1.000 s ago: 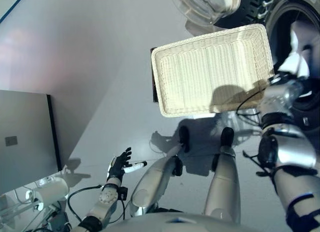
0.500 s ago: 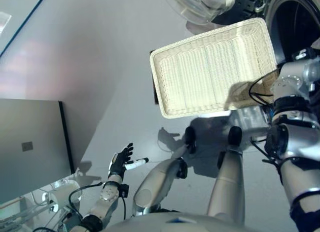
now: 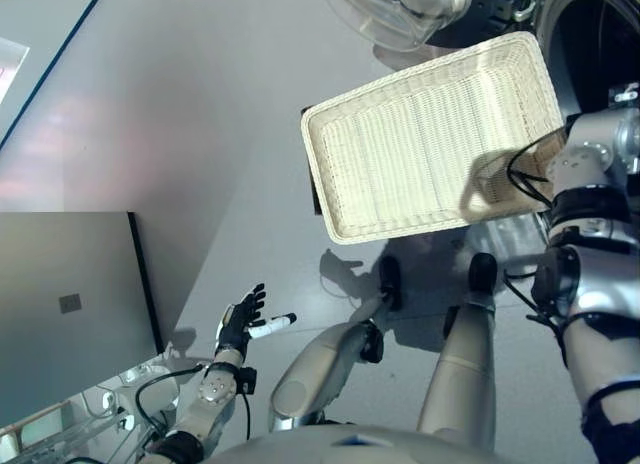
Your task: Pick up the clothes and place them into the washing machine
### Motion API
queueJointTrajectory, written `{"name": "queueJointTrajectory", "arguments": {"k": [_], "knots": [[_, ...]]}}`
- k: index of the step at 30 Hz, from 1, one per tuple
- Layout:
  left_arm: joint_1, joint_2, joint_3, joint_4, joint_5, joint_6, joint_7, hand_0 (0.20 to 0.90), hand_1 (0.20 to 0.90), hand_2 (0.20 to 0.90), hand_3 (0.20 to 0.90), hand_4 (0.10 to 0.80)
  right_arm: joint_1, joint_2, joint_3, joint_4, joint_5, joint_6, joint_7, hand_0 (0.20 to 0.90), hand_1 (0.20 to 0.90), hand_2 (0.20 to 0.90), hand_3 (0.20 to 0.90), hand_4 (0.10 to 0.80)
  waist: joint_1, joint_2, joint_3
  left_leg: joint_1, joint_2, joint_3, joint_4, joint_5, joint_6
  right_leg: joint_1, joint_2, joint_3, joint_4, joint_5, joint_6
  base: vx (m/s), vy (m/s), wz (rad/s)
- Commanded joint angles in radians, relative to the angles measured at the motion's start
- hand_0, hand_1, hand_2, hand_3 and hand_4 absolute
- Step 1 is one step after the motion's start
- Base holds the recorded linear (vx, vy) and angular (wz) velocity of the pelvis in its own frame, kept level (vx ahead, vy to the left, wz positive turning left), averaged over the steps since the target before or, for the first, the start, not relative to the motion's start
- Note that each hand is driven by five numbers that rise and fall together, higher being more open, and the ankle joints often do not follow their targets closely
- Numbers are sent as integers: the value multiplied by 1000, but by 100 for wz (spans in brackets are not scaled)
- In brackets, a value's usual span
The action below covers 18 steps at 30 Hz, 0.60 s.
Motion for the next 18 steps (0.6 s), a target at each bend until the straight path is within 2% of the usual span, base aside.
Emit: {"name": "queueJointTrajectory", "arguments": {"k": [1, 13, 17, 18], "knots": [[46, 6, 0, 22, -17, -18, 31, 900, 900, 900, 900, 800, -45, -157, 69, -94, -42, -99, 43, 900, 900, 900, 900, 800, -42, 122, -49, -59, 17, -19, 118, -50, -90, 116, 57, -56, -110, 8, -31, 0, 0, 0], [54, 4, 10, 50, -6, -13, 29, 900, 900, 900, 900, 800, 0, -141, 56, -54, -8, -84, 87, 900, 900, 900, 900, 800, -39, 103, -48, -57, 23, -18, 111, -44, -93, 125, 59, -62, -122, 14, -35, -1, 1, 1], [63, 14, 7, 51, -3, -8, 23, 900, 900, 900, 900, 800, -19, -179, 85, 90, 9, -13, 107, 900, 900, 900, 900, 800, -37, 94, -51, -56, 25, -18, 109, -43, -96, 126, 61, -63, -125, 16, -37, 0, 0, 0], [67, 17, 5, 53, -3, -8, 21, 900, 900, 900, 900, 800, -32, -189, 106, 150, -2, 29, 123, 900, 900, 900, 900, 800, -37, 91, -52, -57, 26, -15, 109, -44, -97, 126, 62, -63, -127, 18, -37, 0, 0, 0]]}}
